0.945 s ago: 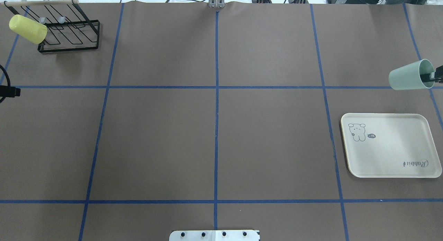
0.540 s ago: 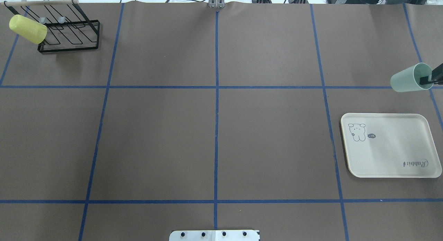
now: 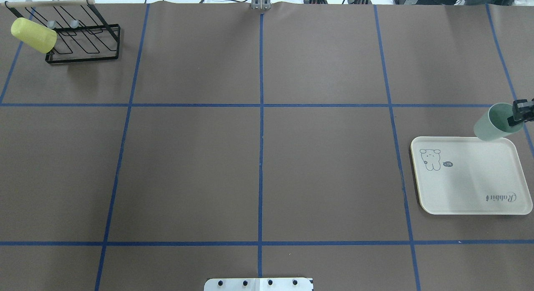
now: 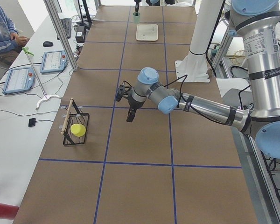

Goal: Left arm grabs green cup and hands to right arm on tray

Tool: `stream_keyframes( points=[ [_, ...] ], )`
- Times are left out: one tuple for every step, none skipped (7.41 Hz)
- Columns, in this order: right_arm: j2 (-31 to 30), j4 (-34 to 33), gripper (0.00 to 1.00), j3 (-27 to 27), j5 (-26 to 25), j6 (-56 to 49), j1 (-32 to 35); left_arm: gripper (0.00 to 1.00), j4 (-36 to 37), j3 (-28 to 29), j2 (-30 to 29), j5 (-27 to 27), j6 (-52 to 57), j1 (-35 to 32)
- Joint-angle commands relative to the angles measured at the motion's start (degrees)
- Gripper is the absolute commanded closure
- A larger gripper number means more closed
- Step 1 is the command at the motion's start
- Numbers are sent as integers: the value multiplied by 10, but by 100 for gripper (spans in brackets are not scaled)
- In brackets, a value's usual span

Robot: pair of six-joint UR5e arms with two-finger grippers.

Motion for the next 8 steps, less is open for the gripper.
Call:
stream_keyframes(
  points=[
    [7, -27, 100, -25, -4, -26, -36, 0, 0, -1, 0, -2, -1, -1],
    [11, -25, 100, -29, -2, -22, -59, 0, 0, -1, 0, -3, -1, -2],
    [12, -24, 100, -31, 0, -24, -59, 0, 0, 0, 0, -2, -1, -3],
    [14, -23, 100, -39, -2, -23, -79, 0, 0, -1, 0, -2, -1, -3],
    [27, -23, 99, -57, -2, -23, -84, 0, 0, -1, 0, -2, -1, -3],
    [30, -23, 95, -65, -2, -24, -84, 0, 0, -1, 0, -2, -1, -4],
    [31, -22, 78, -73, -2, -24, -84, 0, 0, -4, 0, -2, -1, -4],
    [29, -8, 23, -73, -2, -21, -83, 0, 0, -4, 0, -1, -3, -4]
  ],
)
